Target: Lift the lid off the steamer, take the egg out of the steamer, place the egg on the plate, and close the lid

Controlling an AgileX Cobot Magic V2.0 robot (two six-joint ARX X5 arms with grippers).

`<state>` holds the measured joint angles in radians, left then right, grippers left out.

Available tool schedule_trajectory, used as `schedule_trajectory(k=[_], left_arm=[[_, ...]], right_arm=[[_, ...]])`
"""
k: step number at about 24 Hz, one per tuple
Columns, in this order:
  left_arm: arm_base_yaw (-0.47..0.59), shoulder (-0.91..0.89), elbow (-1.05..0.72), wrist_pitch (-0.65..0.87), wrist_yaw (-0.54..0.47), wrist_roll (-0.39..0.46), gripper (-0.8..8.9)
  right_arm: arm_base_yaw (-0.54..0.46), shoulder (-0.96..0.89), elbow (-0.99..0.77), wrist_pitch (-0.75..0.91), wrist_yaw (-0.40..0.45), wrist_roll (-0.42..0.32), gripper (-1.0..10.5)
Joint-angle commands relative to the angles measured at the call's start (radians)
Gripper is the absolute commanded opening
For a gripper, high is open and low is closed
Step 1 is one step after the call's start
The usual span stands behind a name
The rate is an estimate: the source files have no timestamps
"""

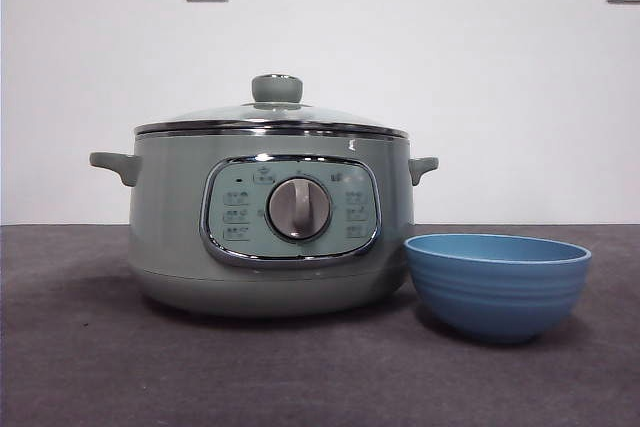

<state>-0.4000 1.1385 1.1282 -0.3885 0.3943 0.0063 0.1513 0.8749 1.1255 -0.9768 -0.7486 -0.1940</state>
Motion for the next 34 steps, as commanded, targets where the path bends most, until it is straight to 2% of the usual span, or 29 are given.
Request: schedule_trajectory(k=[1, 7, 11, 15, 22, 25, 27, 30, 32, 34], left_arm=[[-0.033, 0.103, 0.042, 0.028, -0.053, 0.050, 5.29], [-0.083, 0.332, 0.152, 0.070, -0.134, 0.103, 5.29], [-0.092, 0.423, 0.154, 0.114, -0.175, 0.103, 5.29], [-0.093, 0.459, 0.154, 0.115, -0.209, 0.113, 5.28], [-0.098, 0.489, 0.154, 0.095, -0.209, 0.118, 5.25], [-0.098, 0.489, 0.154, 0.073, -0.208, 0.118, 3.41], [-0.098, 0.489, 0.154, 0.057, -0.205, 0.118, 3.31], [-0.098, 0.489, 0.154, 0.050, -0.201, 0.105, 1.08], [-0.098, 0.489, 0.154, 0.050, -0.202, 0.097, 0.14], [-0.098, 0.489, 0.154, 0.050, -0.201, 0.097, -0.08]], right_arm=[[0.002, 0.005, -0.001, 0.004, -0.001, 0.003, 5.7], [0.002, 0.009, -0.001, 0.004, -0.001, 0.003, 5.7], [0.002, 0.009, -0.001, 0.003, -0.001, 0.003, 5.7], [0.002, 0.009, -0.001, 0.004, -0.001, 0.003, 5.7], [0.002, 0.010, -0.001, 0.004, -0.001, 0.003, 5.7], [0.002, 0.010, -0.001, 0.004, -0.001, 0.003, 5.7], [0.002, 0.010, -0.001, 0.005, -0.001, 0.003, 5.7], [0.002, 0.010, -0.001, 0.005, 0.000, 0.003, 5.7], [0.002, 0.010, -0.001, 0.005, 0.000, 0.003, 5.7], [0.002, 0.010, -0.001, 0.005, 0.000, 0.003, 5.7]])
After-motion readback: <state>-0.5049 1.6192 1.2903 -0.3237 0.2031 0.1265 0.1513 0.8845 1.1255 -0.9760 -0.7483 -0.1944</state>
